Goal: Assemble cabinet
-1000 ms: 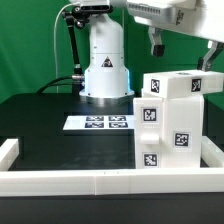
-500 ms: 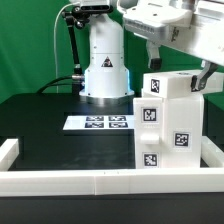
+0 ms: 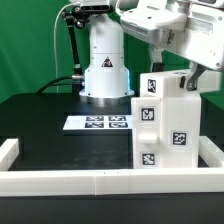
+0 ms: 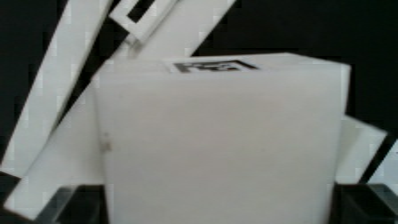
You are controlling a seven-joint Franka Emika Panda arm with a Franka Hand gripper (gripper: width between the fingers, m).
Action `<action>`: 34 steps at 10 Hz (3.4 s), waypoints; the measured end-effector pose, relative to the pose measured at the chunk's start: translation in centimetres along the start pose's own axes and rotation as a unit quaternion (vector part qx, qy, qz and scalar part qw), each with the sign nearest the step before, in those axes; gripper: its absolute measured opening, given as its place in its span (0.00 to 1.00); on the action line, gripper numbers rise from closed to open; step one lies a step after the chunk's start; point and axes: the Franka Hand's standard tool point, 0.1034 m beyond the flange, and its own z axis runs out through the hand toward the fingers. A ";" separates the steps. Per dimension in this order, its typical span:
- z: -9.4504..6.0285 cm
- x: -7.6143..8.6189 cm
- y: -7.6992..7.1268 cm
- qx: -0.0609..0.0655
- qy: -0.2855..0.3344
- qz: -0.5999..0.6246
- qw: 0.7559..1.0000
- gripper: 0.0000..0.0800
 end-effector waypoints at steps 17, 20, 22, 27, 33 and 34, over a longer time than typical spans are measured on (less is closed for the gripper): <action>1.1 -0.2 -1.9 0.045 0.001 0.777 0.628 0.71; 0.9 0.5 -1.7 0.052 0.007 0.844 0.533 0.71; 0.9 0.7 -1.6 0.053 0.010 0.872 0.486 0.71; 0.8 1.2 -1.4 0.069 0.015 0.925 0.373 0.71; 1.0 1.2 -1.5 0.070 0.014 0.925 0.373 1.00; 1.0 1.2 -1.5 0.070 0.014 0.925 0.373 1.00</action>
Offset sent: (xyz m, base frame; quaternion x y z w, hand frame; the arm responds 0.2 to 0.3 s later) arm 0.0000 0.0000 0.0000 0.0000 0.0000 0.1938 0.9810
